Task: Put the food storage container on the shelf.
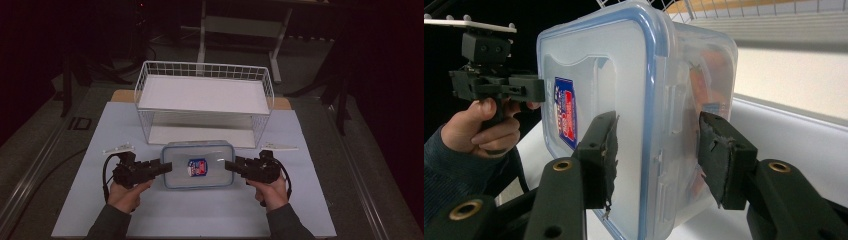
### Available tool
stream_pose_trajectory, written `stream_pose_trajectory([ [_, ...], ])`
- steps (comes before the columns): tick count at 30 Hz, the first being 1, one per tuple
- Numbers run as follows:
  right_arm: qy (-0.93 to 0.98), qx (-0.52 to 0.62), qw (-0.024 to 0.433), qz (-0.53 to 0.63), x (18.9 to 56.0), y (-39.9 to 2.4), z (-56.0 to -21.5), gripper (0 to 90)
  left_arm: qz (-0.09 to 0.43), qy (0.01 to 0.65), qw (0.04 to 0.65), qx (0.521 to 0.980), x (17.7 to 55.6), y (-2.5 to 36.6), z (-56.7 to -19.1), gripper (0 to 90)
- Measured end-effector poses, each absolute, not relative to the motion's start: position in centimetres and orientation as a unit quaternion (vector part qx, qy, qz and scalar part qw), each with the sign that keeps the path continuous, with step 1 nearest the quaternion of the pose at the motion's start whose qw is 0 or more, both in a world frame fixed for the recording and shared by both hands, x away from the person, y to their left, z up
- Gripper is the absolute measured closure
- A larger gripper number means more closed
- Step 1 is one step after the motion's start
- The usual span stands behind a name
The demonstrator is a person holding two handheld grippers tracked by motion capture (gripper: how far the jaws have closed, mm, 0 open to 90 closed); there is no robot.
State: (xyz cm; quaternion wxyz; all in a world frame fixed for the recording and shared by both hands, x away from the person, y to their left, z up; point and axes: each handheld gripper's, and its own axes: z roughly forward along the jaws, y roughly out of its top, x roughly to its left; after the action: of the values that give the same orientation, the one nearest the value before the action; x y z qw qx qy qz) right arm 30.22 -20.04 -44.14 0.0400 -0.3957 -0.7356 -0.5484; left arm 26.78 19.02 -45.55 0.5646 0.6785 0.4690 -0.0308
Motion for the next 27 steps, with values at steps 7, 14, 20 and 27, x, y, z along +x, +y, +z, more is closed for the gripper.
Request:
stream_pose_trajectory([
  [7,-0.734,-0.388,0.032,-0.556,30.2,-20.0,-43.0,51.5,-0.019,0.46,0.569,0.681,26.9,19.1,-44.0,48.7],
  [14,-0.728,-0.381,0.011,-0.57,30.3,-20.1,-41.0,51.7,-0.01,0.451,0.581,0.678,27.3,19.0,-42.4,48.8],
  [20,-0.731,-0.374,0.003,-0.571,30.8,-20.0,-39.5,51.7,-0.002,0.444,0.585,0.678,27.8,19.0,-41.1,48.9],
  [27,-0.73,-0.367,-0.004,-0.577,31.3,-20.1,-38.1,51.8,0.01,0.436,0.59,0.679,28.3,18.9,-39.4,48.9],
])
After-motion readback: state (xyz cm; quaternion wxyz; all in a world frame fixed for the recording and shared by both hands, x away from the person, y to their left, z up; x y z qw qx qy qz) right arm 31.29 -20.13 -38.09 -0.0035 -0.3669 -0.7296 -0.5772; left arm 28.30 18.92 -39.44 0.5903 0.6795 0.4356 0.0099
